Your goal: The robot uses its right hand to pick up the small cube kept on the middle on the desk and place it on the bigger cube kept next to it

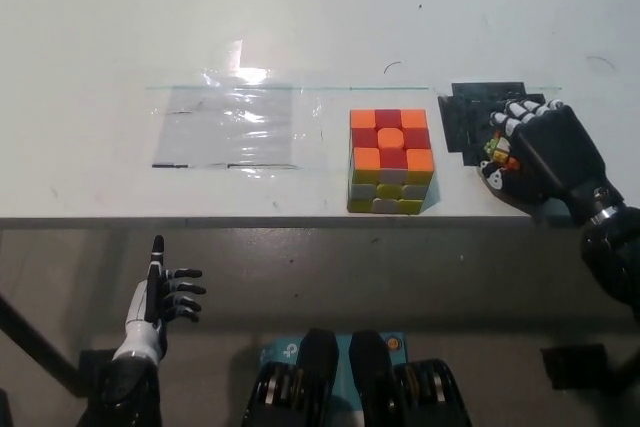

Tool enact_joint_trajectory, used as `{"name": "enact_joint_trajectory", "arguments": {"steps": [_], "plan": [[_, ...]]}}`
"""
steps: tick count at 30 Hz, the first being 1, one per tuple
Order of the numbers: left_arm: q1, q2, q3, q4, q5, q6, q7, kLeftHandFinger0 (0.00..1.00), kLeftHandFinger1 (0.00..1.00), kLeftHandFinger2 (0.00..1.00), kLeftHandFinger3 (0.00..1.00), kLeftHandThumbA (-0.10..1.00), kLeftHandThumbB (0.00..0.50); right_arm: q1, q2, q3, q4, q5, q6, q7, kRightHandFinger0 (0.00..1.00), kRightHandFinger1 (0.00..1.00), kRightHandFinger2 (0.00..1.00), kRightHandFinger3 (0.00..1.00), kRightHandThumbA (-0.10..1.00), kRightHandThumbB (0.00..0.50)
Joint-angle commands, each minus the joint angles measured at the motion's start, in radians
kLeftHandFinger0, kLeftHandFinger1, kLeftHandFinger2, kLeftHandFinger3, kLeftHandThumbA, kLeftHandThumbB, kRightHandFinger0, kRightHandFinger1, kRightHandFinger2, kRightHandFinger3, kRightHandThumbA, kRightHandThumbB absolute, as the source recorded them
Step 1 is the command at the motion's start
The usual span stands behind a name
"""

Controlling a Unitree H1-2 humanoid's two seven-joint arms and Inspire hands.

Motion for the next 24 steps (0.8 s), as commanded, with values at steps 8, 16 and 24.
{"name": "enact_joint_trajectory", "arguments": {"steps": [8, 16, 24], "plan": [[-0.021, 0.017, 0.009, 0.012, -0.006, -0.036, 0.012, 0.28, 0.25, 0.32, 0.2, 1.0, 0.5, -0.097, -0.015, -0.057, -0.161, 0.033, -0.023, 0.086, 0.0, 0.3, 0.68, 0.5, -0.1, 0.204], [-0.013, 0.016, 0.022, 0.016, -0.011, -0.037, 0.013, 0.27, 0.22, 0.27, 0.15, 1.0, 0.5, -0.124, -0.034, -0.123, -0.312, 0.046, -0.018, 0.191, 0.0, 0.36, 0.73, 0.59, -0.1, 0.232], [-0.005, 0.016, 0.023, 0.018, -0.005, -0.039, 0.014, 0.28, 0.22, 0.28, 0.16, 1.0, 0.5, -0.152, -0.039, -0.161, -0.439, 0.026, -0.007, 0.255, 0.0, 0.28, 0.65, 0.55, -0.1, 0.212]]}}
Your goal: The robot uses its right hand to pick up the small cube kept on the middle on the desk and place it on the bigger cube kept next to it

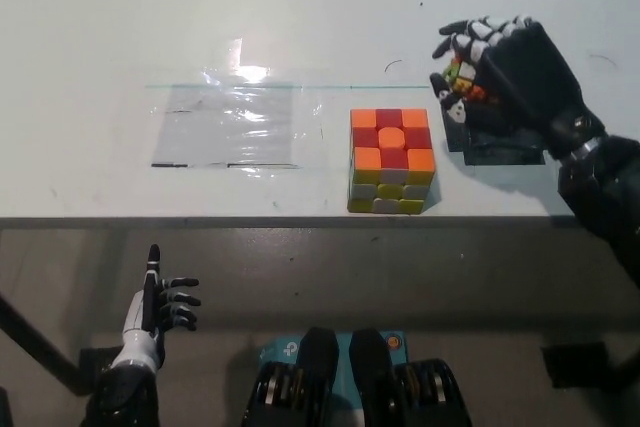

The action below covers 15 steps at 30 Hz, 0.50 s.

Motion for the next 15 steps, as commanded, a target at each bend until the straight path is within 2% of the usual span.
{"name": "enact_joint_trajectory", "arguments": {"steps": [1, 2, 4, 5, 6, 7, 8, 10, 11, 13, 15], "plan": [[-0.012, 0.014, 0.003, -0.008, -0.004, -0.031, 0.016, 0.28, 0.22, 0.27, 0.15, 1.0, 0.5, -0.085, -0.027, -0.039, -0.101, 0.009, 0.002, 0.072, 0.0, 0.28, 0.65, 0.55, -0.1, 0.204], [-0.013, 0.014, 0.004, -0.007, -0.005, -0.03, 0.017, 0.29, 0.22, 0.27, 0.14, 1.0, 0.5, -0.083, -0.025, -0.043, -0.113, 0.008, 0.005, 0.082, 0.0, 0.27, 0.64, 0.53, -0.1, 0.201], [-0.014, 0.014, 0.004, -0.006, -0.004, -0.026, 0.021, 0.29, 0.23, 0.27, 0.13, 1.0, 0.5, -0.081, -0.02, -0.047, -0.138, 0.002, 0.009, 0.089, 0.0, 0.25, 0.6, 0.49, -0.1, 0.16], [-0.013, 0.014, 0.005, -0.006, -0.006, -0.025, 0.017, 0.29, 0.23, 0.28, 0.14, 1.0, 0.5, -0.074, -0.009, -0.052, -0.161, 0.013, -0.005, 0.091, 0.0, 0.24, 0.6, 0.48, -0.1, 0.179], [-0.013, 0.015, 0.005, -0.006, -0.007, -0.022, 0.012, 0.3, 0.25, 0.29, 0.15, 1.0, 0.5, -0.066, -0.003, -0.057, -0.182, 0.03, 0.001, 0.122, 0.0, 0.26, 0.59, 0.5, -0.1, 0.152], [-0.012, 0.014, 0.006, -0.007, -0.009, -0.021, 0.012, 0.3, 0.23, 0.28, 0.15, 1.0, 0.5, -0.06, 0.002, -0.059, -0.201, 0.037, 0.001, 0.142, 0.0, 0.24, 0.59, 0.51, -0.1, 0.165], [-0.012, 0.014, 0.005, -0.006, -0.006, -0.023, 0.014, 0.3, 0.22, 0.27, 0.15, 1.0, 0.5, -0.055, 0.012, -0.064, -0.198, 0.058, -0.02, 0.146, 0.0, 0.21, 0.58, 0.52, -0.1, 0.248], [-0.011, 0.014, 0.008, -0.007, -0.009, -0.025, 0.01, 0.3, 0.22, 0.27, 0.15, 1.0, 0.5, -0.044, 0.026, -0.067, -0.214, 0.049, -0.009, 0.154, 0.0, 0.19, 0.57, 0.52, -0.1, 0.28], [-0.01, 0.014, 0.008, -0.006, -0.009, -0.025, 0.007, 0.31, 0.23, 0.28, 0.15, 1.0, 0.5, -0.038, 0.035, -0.066, -0.218, 0.044, -0.01, 0.152, 0.0, 0.19, 0.58, 0.53, -0.1, 0.274], [-0.011, 0.015, 0.008, -0.006, -0.009, -0.02, 0.006, 0.32, 0.25, 0.3, 0.14, 1.0, 0.5, -0.028, 0.046, -0.068, -0.231, 0.048, -0.008, 0.169, 0.0, 0.2, 0.59, 0.52, -0.1, 0.32], [-0.014, 0.015, 0.01, -0.005, -0.011, -0.02, 0.007, 0.32, 0.25, 0.3, 0.14, 1.0, 0.5, -0.02, 0.056, -0.069, -0.24, 0.041, -0.002, 0.177, 0.0, 0.2, 0.6, 0.51, -0.1, 0.331]]}}
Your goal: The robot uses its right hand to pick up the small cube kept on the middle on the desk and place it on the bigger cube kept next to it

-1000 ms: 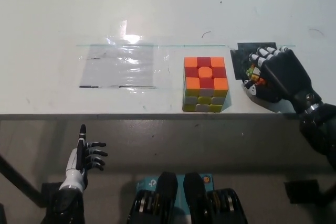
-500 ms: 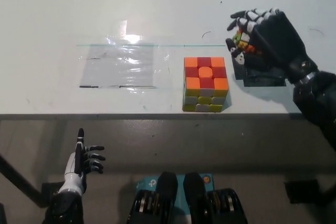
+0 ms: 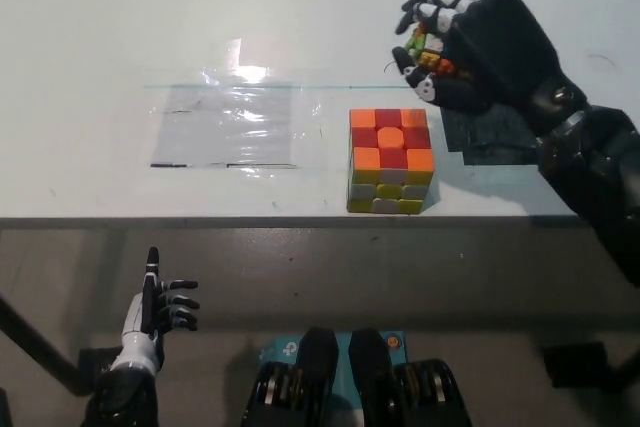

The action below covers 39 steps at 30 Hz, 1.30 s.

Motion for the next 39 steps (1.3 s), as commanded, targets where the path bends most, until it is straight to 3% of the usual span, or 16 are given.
{"name": "enact_joint_trajectory", "arguments": {"steps": [1, 2, 4, 6, 9, 11, 12, 13, 20, 21, 28, 32, 36, 37, 39], "plan": [[-0.016, 0.014, 0.006, -0.006, -0.009, -0.031, 0.013, 0.31, 0.22, 0.27, 0.12, 1.0, 0.5, -0.005, 0.026, -0.026, -0.056, 0.031, 0.013, 0.054, 0.0, 0.2, 0.61, 0.51, -0.1, 0.363], [-0.017, 0.015, 0.005, -0.006, -0.008, -0.029, 0.011, 0.31, 0.23, 0.28, 0.13, 1.0, 0.5, -0.004, 0.032, -0.024, -0.045, 0.021, 0.001, 0.032, 0.0, 0.19, 0.61, 0.52, -0.1, 0.403], [-0.02, 0.016, 0.006, -0.005, -0.009, -0.023, 0.011, 0.3, 0.23, 0.27, 0.13, 1.0, 0.5, 0.006, 0.047, -0.023, -0.027, 0.02, -0.008, 0.02, 0.0, 0.23, 0.63, 0.55, -0.1, 0.426], [-0.021, 0.017, 0.007, -0.004, -0.01, -0.021, 0.01, 0.31, 0.24, 0.29, 0.13, 1.0, 0.5, 0.016, 0.057, -0.023, -0.022, 0.021, -0.009, 0.024, 0.0, 0.26, 0.66, 0.59, -0.1, 0.414], [-0.023, 0.017, 0.007, -0.003, -0.009, -0.025, 0.013, 0.31, 0.23, 0.27, 0.12, 1.0, 0.5, 0.021, 0.069, -0.021, 0.0, 0.01, -0.021, 0.001, 0.0, 0.24, 0.63, 0.57, -0.1, 0.363], [-0.023, 0.017, 0.004, -0.002, -0.006, -0.026, 0.014, 0.3, 0.23, 0.27, 0.11, 1.0, 0.5, 0.025, 0.073, -0.019, 0.003, 0.004, -0.017, 0.003, 0.0, 0.23, 0.63, 0.56, -0.1, 0.364], [-0.023, 0.017, 0.004, -0.002, -0.006, -0.026, 0.014, 0.3, 0.21, 0.26, 0.11, 1.0, 0.5, 0.025, 0.074, -0.02, 0.003, 0.003, -0.017, 0.003, 0.0, 0.21, 0.58, 0.51, -0.1, 0.414], [-0.025, 0.015, 0.007, -0.002, -0.009, -0.028, 0.014, 0.3, 0.21, 0.26, 0.11, 1.0, 0.5, 0.027, 0.076, -0.011, 0.024, -0.003, -0.023, 0.0, 0.0, 0.2, 0.58, 0.51, -0.1, 0.296], [-0.034, 0.019, 0.01, -0.004, -0.013, -0.028, 0.01, 0.28, 0.2, 0.24, 0.11, 1.0, 0.5, 0.029, 0.075, -0.018, 0.054, -0.004, -0.041, -0.024, 0.0, 0.2, 0.6, 0.53, -0.1, 0.325], [-0.034, 0.018, 0.009, -0.004, -0.011, -0.028, 0.016, 0.25, 0.17, 0.22, 0.09, 1.0, 0.5, 0.033, 0.073, -0.018, 0.076, -0.006, -0.06, -0.053, 0.0, 0.21, 0.63, 0.54, -0.1, 0.379], [-0.039, 0.021, 0.002, -0.003, -0.003, -0.028, 0.012, 0.24, 0.19, 0.22, 0.1, 1.0, 0.5, 0.058, 0.083, -0.023, 0.096, 0.018, -0.065, -0.044, 0.0, 0.25, 0.65, 0.56, -0.1, 0.308], [-0.047, 0.025, 0.002, -0.004, -0.004, -0.023, 0.006, 0.26, 0.21, 0.25, 0.1, 1.0, 0.5, 0.062, 0.105, -0.031, 0.11, 0.041, -0.068, -0.04, 0.0, 0.23, 0.63, 0.54, -0.1, 0.338], [-0.05, 0.026, 0.003, -0.006, -0.005, -0.017, 0.009, 0.26, 0.22, 0.25, 0.1, 1.0, 0.5, 0.063, 0.117, -0.026, 0.108, 0.037, -0.054, -0.028, 0.0, 0.2, 0.6, 0.51, -0.1, 0.269], [-0.05, 0.027, 0.002, -0.006, -0.004, -0.017, 0.008, 0.26, 0.21, 0.24, 0.1, 1.0, 0.5, 0.066, 0.118, -0.025, 0.105, 0.036, -0.053, -0.028, 0.0, 0.16, 0.55, 0.44, -0.1, 0.25], [-0.048, 0.029, -0.009, -0.003, 0.009, -0.023, 0.015, 0.25, 0.2, 0.24, 0.09, 1.0, 0.5, 0.073, 0.133, -0.018, 0.119, 0.029, -0.066, -0.054, 0.0, 0.19, 0.63, 0.48, -0.1, 0.246]]}}
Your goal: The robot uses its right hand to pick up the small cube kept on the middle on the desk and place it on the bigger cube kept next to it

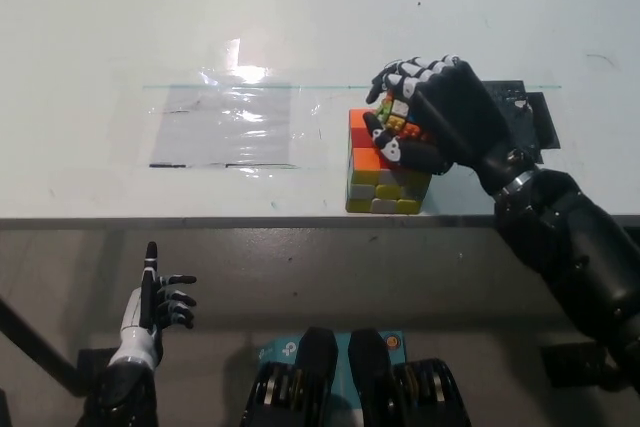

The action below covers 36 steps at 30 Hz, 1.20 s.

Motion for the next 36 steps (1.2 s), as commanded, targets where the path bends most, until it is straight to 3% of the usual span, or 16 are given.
{"name": "enact_joint_trajectory", "arguments": {"steps": [1, 4, 12, 13, 15, 17, 20, 22, 23, 24, 25, 26, 27, 28, 30, 36], "plan": [[-0.034, 0.023, -0.008, -0.006, 0.007, -0.024, 0.015, 0.25, 0.2, 0.24, 0.09, 1.0, 0.5, -0.017, 0.019, -0.01, -0.002, 0.017, -0.045, -0.042, 0.0, 0.22, 0.67, 0.55, -0.1, 0.239], [-0.033, 0.025, -0.011, -0.005, 0.008, -0.028, 0.012, 0.27, 0.23, 0.26, 0.11, 1.0, 0.5, -0.013, 0.026, -0.006, 0.0, 0.013, -0.041, -0.04, 0.0, 0.28, 0.72, 0.62, -0.1, 0.217], [-0.037, 0.025, -0.007, 0.0, 0.002, -0.02, 0.009, 0.32, 0.25, 0.3, 0.14, 1.0, 0.5, -0.015, 0.033, 0.008, -0.027, -0.017, -0.003, -0.009, 0.0, 0.32, 0.74, 0.69, -0.1, 0.246], [-0.038, 0.025, -0.001, 0.0, -0.004, -0.014, 0.009, 0.32, 0.23, 0.28, 0.14, 1.0, 0.5, -0.018, 0.03, 0.011, -0.015, -0.025, -0.002, -0.018, 0.0, 0.29, 0.69, 0.66, -0.1, 0.166], [-0.039, 0.023, 0.0, -0.001, -0.005, -0.014, 0.012, 0.32, 0.23, 0.28, 0.14, 1.0, 0.5, -0.022, 0.028, 0.013, -0.017, -0.036, 0.017, -0.006, 0.0, 0.24, 0.63, 0.57, -0.1, 0.088], [-0.038, 0.022, -0.002, -0.002, -0.002, -0.021, 0.013, 0.32, 0.23, 0.28, 0.13, 1.0, 0.5, -0.021, 0.021, 0.013, -0.015, -0.037, 0.023, 0.003, 0.0, 0.12, 0.48, 0.47, -0.1, 0.065], [-0.036, 0.02, -0.001, -0.002, -0.003, -0.024, 0.017, 0.31, 0.22, 0.27, 0.11, 1.0, 0.5, -0.023, 0.0, 0.022, -0.021, -0.059, 0.031, 0.014, 0.0, 0.0, 0.29, 0.52, -0.1, 0.001], [-0.036, 0.02, -0.002, -0.001, -0.001, -0.022, 0.019, 0.31, 0.22, 0.27, 0.12, 1.0, 0.5, -0.02, -0.008, 0.025, -0.032, -0.072, 0.06, 0.033, 0.0, 0.0, 0.32, 0.75, 0.0, 0.0], [-0.035, 0.02, -0.002, -0.001, 0.0, -0.025, 0.019, 0.31, 0.22, 0.27, 0.12, 1.0, 0.5, -0.018, -0.013, 0.029, -0.04, -0.092, 0.078, 0.029, 0.0, 0.08, 0.37, 0.95, 0.25, 0.035], [-0.034, 0.02, -0.005, -0.001, 0.003, -0.026, 0.024, 0.31, 0.22, 0.27, 0.11, 1.0, 0.5, -0.015, -0.018, 0.034, -0.054, -0.114, 0.105, 0.039, 0.2, 0.36, 0.66, 1.0, 0.51, 0.088], [-0.034, 0.02, -0.006, -0.002, 0.004, -0.026, 0.026, 0.31, 0.22, 0.27, 0.11, 1.0, 0.5, -0.014, -0.021, 0.037, -0.061, -0.123, 0.119, 0.044, 0.15, 0.34, 0.62, 1.0, 0.55, 0.082], [-0.034, 0.02, -0.006, -0.002, 0.004, -0.025, 0.025, 0.31, 0.22, 0.26, 0.11, 1.0, 0.5, -0.012, -0.028, 0.044, -0.077, -0.146, 0.149, 0.064, 0.36, 0.59, 0.9, 1.0, 0.8, 0.14], [-0.036, 0.019, -0.003, -0.003, 0.001, -0.017, 0.026, 0.31, 0.22, 0.26, 0.1, 1.0, 0.5, -0.004, -0.034, 0.047, -0.122, -0.166, 0.205, 0.142, 0.74, 1.0, 1.0, 1.0, 0.98, 0.33], [-0.035, 0.019, -0.003, -0.004, 0.0, -0.018, 0.026, 0.31, 0.22, 0.27, 0.1, 1.0, 0.5, 0.0, -0.035, 0.048, -0.145, -0.175, 0.228, 0.172, 0.96, 1.0, 1.0, 1.0, 1.0, 0.411], [-0.035, 0.02, -0.003, -0.001, 0.0, -0.024, 0.022, 0.31, 0.22, 0.26, 0.09, 1.0, 0.5, 0.0, -0.04, 0.057, -0.167, -0.192, 0.25, 0.202, 1.0, 1.0, 1.0, 1.0, 1.0, 0.493], [-0.026, 0.018, -0.004, 0.0, 0.001, -0.036, 0.015, 0.34, 0.23, 0.27, 0.1, 1.0, 0.5, 0.004, -0.035, 0.06, -0.185, -0.182, 0.256, 0.222, 1.0, 1.0, 1.0, 1.0, 1.0, 0.5]]}}
